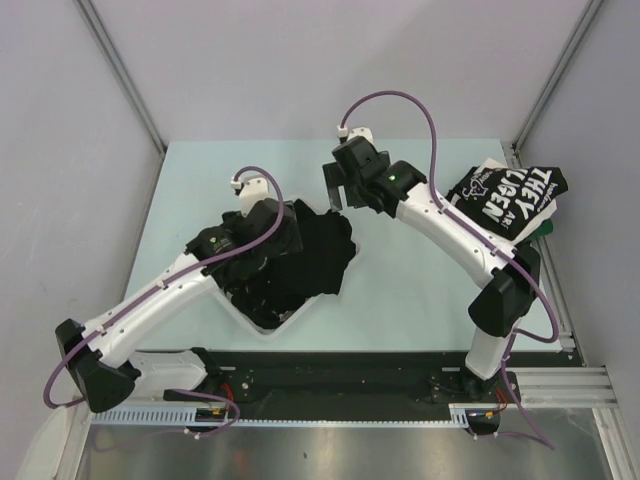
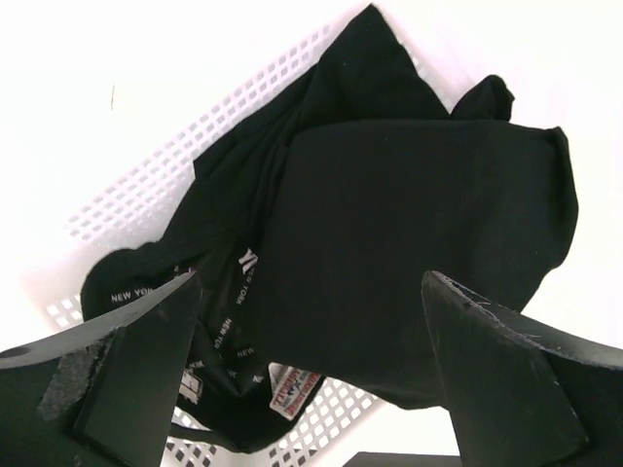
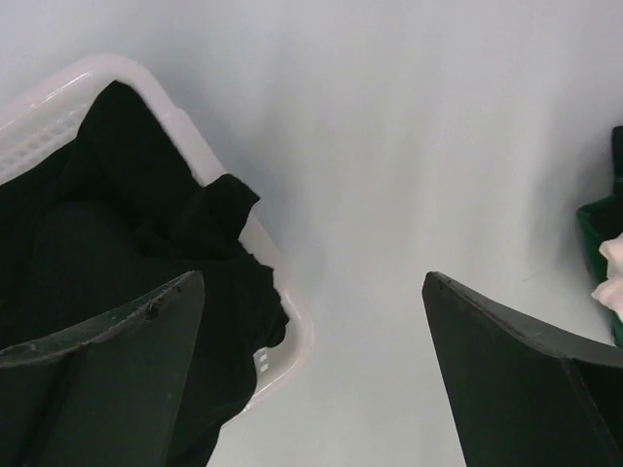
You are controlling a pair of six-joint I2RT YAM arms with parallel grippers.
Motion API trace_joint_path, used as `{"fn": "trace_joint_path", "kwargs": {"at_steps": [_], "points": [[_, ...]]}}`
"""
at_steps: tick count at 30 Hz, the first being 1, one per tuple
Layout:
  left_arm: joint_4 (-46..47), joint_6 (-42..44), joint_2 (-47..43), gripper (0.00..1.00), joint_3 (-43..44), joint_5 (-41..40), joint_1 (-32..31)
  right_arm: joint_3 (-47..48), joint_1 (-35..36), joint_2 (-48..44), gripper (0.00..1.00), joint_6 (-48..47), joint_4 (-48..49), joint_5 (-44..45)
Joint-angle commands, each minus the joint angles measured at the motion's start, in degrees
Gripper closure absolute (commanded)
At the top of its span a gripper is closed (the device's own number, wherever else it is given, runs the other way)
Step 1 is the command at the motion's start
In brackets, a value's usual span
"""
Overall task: Fold and stack the t-shirts
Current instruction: Grab crumpled tshirt from bin with the right arm
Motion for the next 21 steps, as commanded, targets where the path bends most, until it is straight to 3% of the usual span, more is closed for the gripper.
{"fn": "trace_joint_path", "kwargs": {"at_steps": [1, 3, 8, 15, 18, 21], "points": [[-1.6, -4.9, -0.8, 0.00, 1.8, -0.3, 0.2, -1.4, -1.6, -3.5, 0.00, -2.1, 3.2, 1.4], [-2.3, -5.7, -1.8, 0.00, 1.6, -1.8, 0.2, -3.0, -1.7, -4.8, 0.00, -3.3, 4.1, 1.5], [-1.7, -7.7, -6.1, 0.01, -1.3, -3.6, 0.3, -14.3, -5.0, -10.8, 0.00, -4.1, 12.0, -11.3], [-1.3, -5.2, -6.6, 0.01, -2.2, -3.1, 0.3, -13.5, -9.6, -7.4, 0.00, -2.1, 9.3, -21.5], [-1.6, -3.8, -5.9, 0.00, -2.1, -2.5, 0.3, -15.1, -9.6, -6.7, 0.10, -1.0, 9.9, -25.6], [-2.1, -3.7, -6.5, 0.01, -2.7, -2.1, 0.3, -16.8, -8.6, -6.0, 0.07, 0.0, 11.5, -26.6]]}}
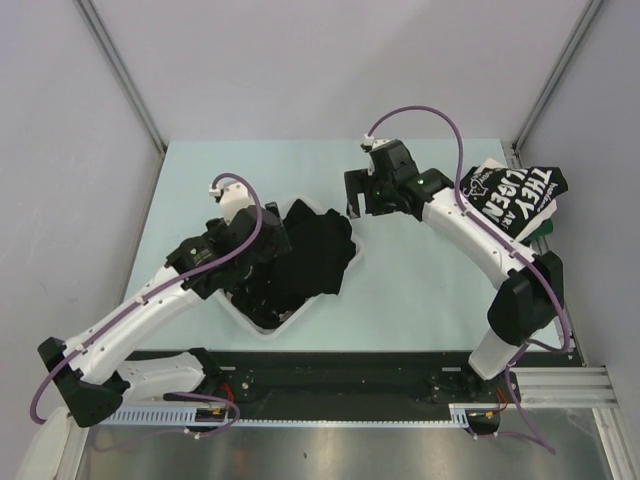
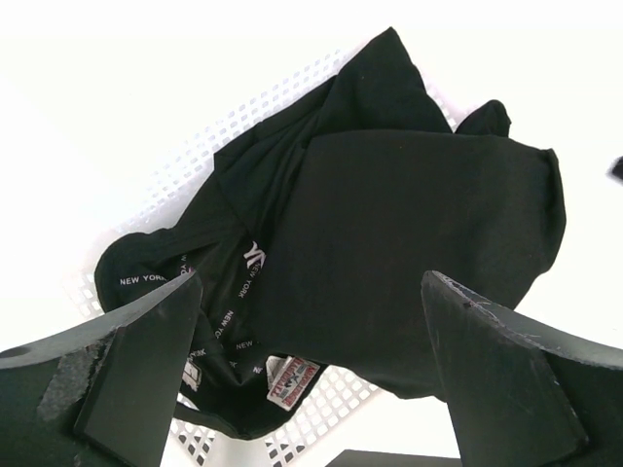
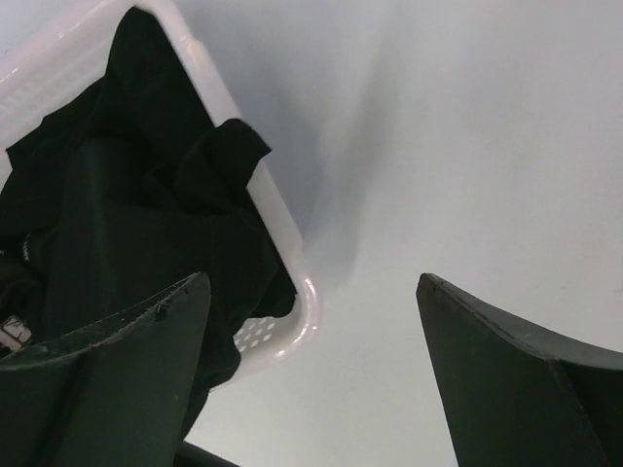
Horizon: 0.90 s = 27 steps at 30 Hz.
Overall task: Fold and stack the t-shirts
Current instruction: Grab crumpled tshirt from bin with the right arm
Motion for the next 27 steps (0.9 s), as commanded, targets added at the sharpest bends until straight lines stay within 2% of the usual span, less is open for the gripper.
{"fn": "trace_joint_path", "kwargs": {"at_steps": [1, 8, 11, 12, 14, 15, 16, 17, 23, 26, 27], "points": [[-0.2, 1.2, -0.8, 0.01, -0.7, 0.2, 0.2, -2.1, 1.5, 1.6, 0.06, 1.9, 3.2, -5.8], [-0.5, 1.1, -4.0, 0.01, -2.3, -0.5, 0.2, -2.6, 3.4, 4.0, 0.09, 3.3, 4.5, -9.6], [-1.0, 1.3, -4.9, 0.00, -2.4, -0.8, 0.2, -3.0, 3.8, 4.6, 0.23, 3.2, 5.4, -10.2], [-1.5, 1.4, -5.0, 0.00, -2.3, -0.9, 0.2, -3.0, 3.8, 5.0, 0.38, 3.2, 5.6, -11.0], [-1.8, 1.5, -5.1, 0.00, -2.3, -1.2, 0.2, -2.9, 3.5, 5.6, 0.58, 3.3, 6.5, -12.4], [-2.0, 1.6, -5.2, 0.00, -2.3, -1.3, 0.3, -2.7, 3.4, 5.9, 0.82, 3.8, 6.4, -12.8], [-2.0, 1.8, -5.1, 0.00, -2.4, -1.3, 0.3, -2.7, 3.3, 6.0, 0.95, 4.0, 6.5, -13.1], [-2.1, 1.8, -5.0, 0.01, -2.4, -1.4, 0.2, -2.4, 3.2, 6.3, 1.00, 4.1, 6.5, -13.2], [-2.6, 1.4, -5.0, 0.01, -2.9, -1.1, 0.2, 0.0, 2.9, 7.0, 1.00, 2.7, 5.9, -12.1], [-2.6, 0.6, -5.1, 0.00, -4.1, -0.5, 0.2, 6.0, 2.8, 7.3, 1.00, 0.7, 4.8, -11.2], [-2.4, 0.1, -5.1, 0.01, -4.3, -0.2, 0.2, 11.1, 2.8, 7.7, 1.00, -1.0, 4.5, -10.8]]}}
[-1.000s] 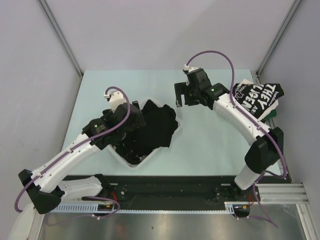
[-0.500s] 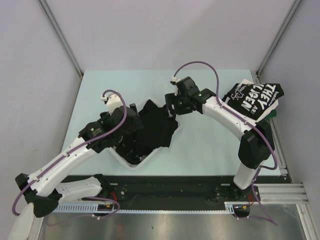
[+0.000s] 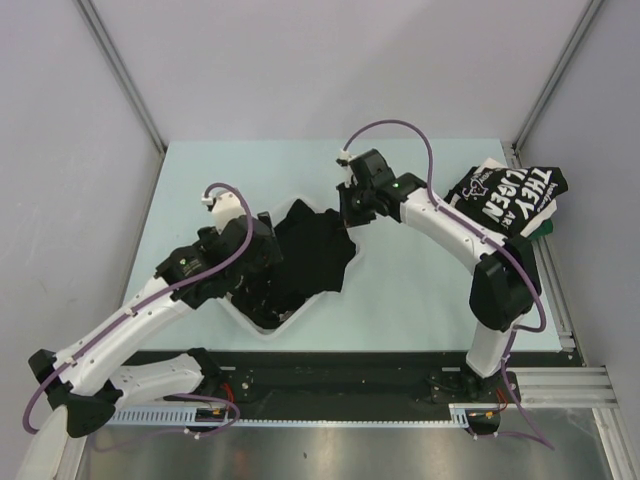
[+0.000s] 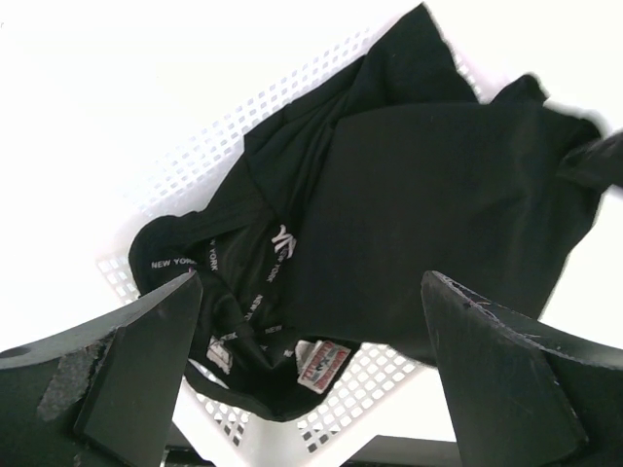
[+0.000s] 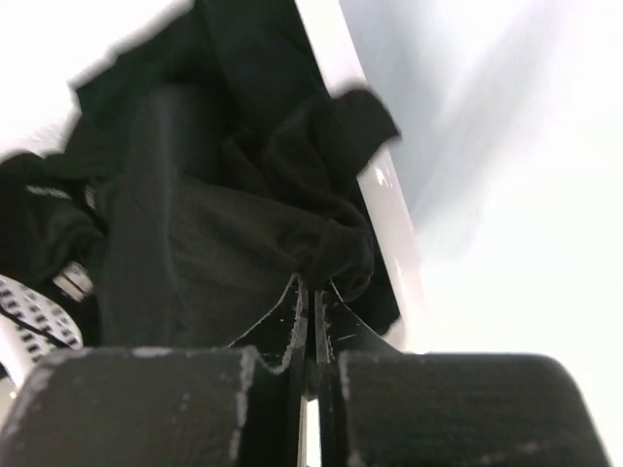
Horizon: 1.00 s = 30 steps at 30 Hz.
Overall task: Fold and stack the t-shirts
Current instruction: Grab crumpled tshirt from bin with the right arm, then move the tshirt to the center of the board
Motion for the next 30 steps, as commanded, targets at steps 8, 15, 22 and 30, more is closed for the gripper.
{"fn": "trace_joint_path", "kwargs": {"at_steps": [8, 15, 22, 30], "points": [[1.5, -3.2, -0.9, 0.01, -4.5, 2.2, 0.1, 57.7, -1.3, 17.7, 1.00, -6.0, -10.5, 0.0], [0.7, -4.3, -1.3, 0.01, -4.9, 2.4, 0.1, 50.5, -8.2, 9.2, 1.00, -2.2, 7.3, -0.8], [1.7, -3.7, -1.7, 0.01, -5.7, 2.7, 0.1, 43.6, -14.7, 2.2, 1.00, -10.3, 9.9, 7.3], [3.0, -0.8, 1.8, 0.01, -3.7, 3.0, 0.1, 37.6, -22.1, -2.5, 1.00, -12.4, 11.4, 9.1]]}}
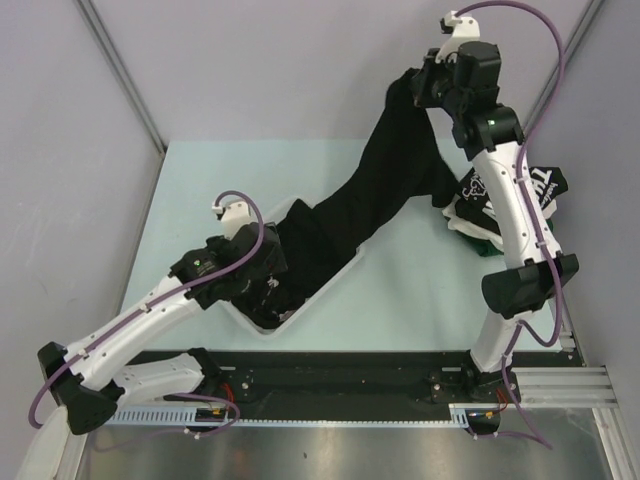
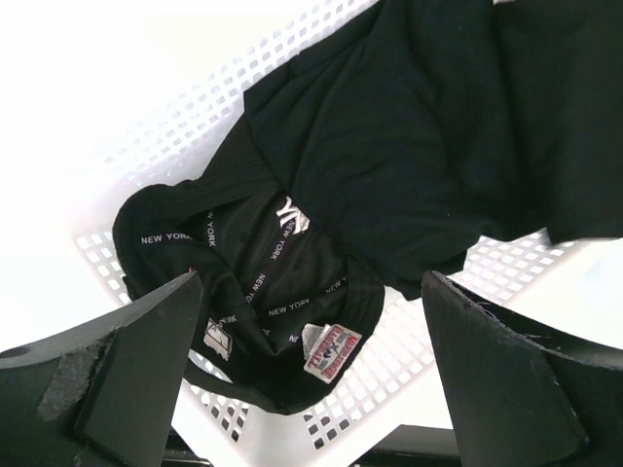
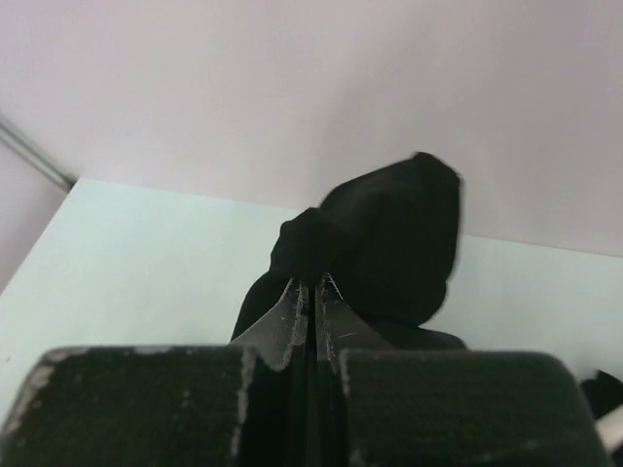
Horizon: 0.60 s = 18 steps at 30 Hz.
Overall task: Fold and stack the t-shirts
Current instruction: Move the tshirt to the center of the board
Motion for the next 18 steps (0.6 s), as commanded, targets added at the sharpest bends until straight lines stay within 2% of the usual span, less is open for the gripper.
{"fn": "trace_joint_path", "kwargs": {"at_steps": [1, 14, 18], "points": [[2.2, 1.6, 1.5, 0.00, 1.7, 0.8, 0.1, -0.6, -3.3, -4.9, 1.00, -2.0, 5.9, 1.7], [3.0, 0.8, 0.7, 0.00, -0.8, 1.0, 0.1, 0.5, -8.8, -5.7, 1.00, -2.2, 6.7, 4.0], [2.9, 0.1, -0.5, 0.01, -1.8, 1.3, 0.1, 0.8, -10.2, -4.8, 1.00, 0.0, 7.0, 1.0]]}}
